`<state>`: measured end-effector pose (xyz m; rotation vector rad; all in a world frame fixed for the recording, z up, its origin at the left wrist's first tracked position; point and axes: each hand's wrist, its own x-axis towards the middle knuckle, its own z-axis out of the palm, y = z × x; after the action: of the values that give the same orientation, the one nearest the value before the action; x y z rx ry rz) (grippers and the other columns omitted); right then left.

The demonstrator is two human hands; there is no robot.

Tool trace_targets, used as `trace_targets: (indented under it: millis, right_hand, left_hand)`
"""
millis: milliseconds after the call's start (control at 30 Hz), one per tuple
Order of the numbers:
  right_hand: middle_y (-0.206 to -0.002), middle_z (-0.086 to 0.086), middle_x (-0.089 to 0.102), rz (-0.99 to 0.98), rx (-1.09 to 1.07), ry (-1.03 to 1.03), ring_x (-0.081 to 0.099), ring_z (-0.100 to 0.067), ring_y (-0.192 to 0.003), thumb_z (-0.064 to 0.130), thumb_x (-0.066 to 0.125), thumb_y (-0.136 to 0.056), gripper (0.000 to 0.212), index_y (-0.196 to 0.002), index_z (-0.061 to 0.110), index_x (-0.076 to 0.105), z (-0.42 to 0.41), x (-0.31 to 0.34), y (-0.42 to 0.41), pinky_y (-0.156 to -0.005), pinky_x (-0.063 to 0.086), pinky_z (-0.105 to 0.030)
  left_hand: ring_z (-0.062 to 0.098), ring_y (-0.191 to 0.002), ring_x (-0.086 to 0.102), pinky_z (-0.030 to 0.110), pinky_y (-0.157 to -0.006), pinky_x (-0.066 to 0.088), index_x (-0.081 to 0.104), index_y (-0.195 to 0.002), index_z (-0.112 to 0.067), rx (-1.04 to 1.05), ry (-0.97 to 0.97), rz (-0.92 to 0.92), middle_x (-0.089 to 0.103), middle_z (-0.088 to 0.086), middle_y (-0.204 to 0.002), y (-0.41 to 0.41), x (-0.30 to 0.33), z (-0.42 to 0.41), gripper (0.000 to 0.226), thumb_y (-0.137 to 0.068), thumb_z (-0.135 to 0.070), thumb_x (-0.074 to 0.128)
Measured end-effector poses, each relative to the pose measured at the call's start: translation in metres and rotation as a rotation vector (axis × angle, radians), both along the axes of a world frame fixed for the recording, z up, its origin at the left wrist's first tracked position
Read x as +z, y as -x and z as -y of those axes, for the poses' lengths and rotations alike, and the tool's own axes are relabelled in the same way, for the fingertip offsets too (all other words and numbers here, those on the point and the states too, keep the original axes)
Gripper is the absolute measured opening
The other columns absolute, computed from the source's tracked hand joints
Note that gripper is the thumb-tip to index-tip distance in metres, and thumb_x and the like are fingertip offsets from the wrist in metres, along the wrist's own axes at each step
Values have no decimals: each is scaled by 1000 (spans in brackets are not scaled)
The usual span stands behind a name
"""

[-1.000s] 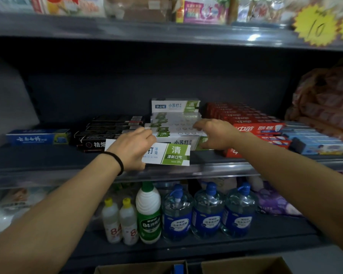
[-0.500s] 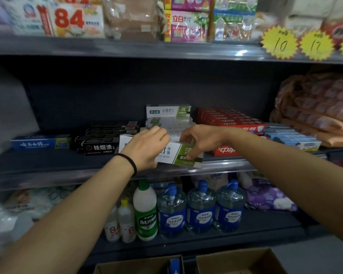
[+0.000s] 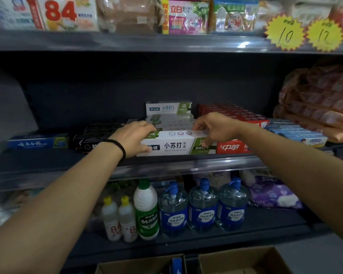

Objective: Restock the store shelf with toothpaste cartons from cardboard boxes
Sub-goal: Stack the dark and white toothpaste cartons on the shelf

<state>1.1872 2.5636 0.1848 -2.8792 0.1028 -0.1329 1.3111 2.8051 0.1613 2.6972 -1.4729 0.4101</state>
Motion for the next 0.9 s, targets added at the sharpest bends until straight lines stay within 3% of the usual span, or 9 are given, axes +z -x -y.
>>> trace_targets:
  millis: [167,467,633,900]
  right_hand:
    - [-111,5,60,21,-22,34,58,-16,-102,14,82,-72,51,-117,20,60,14,-14,-16,-88,49,-30]
    - [-118,0,60,22,-9,59,58,-18,-105,14,80,-74,53,-123,18,59,39,-43,-47,-91,49,-30]
    - [-128,2,53,36,21,146,47,-11,-112,17,77,-77,57,-131,20,57,44,-55,-57,-93,37,-21]
    - [-138,0,45,146,-36,216,42,-18,-127,28,77,-77,71,-140,18,45,38,-62,-56,-97,40,-30]
  left_hand:
    - [22,-114,50,31,-93,40,50,-130,-17,10,27,-41,53,4,-125,-16,-10,18,58,-78,-30,75]
    - [23,-118,48,37,-99,42,51,-130,-17,33,-9,-42,51,5,-129,-44,-34,46,56,-80,-28,73]
    - [22,-121,43,39,-99,41,55,-128,-16,21,-49,23,50,4,-127,-54,-48,51,49,-84,-32,69]
    - [22,-122,41,41,-96,44,49,-132,-17,38,-10,35,47,3,-129,-49,-52,50,56,-84,-37,67]
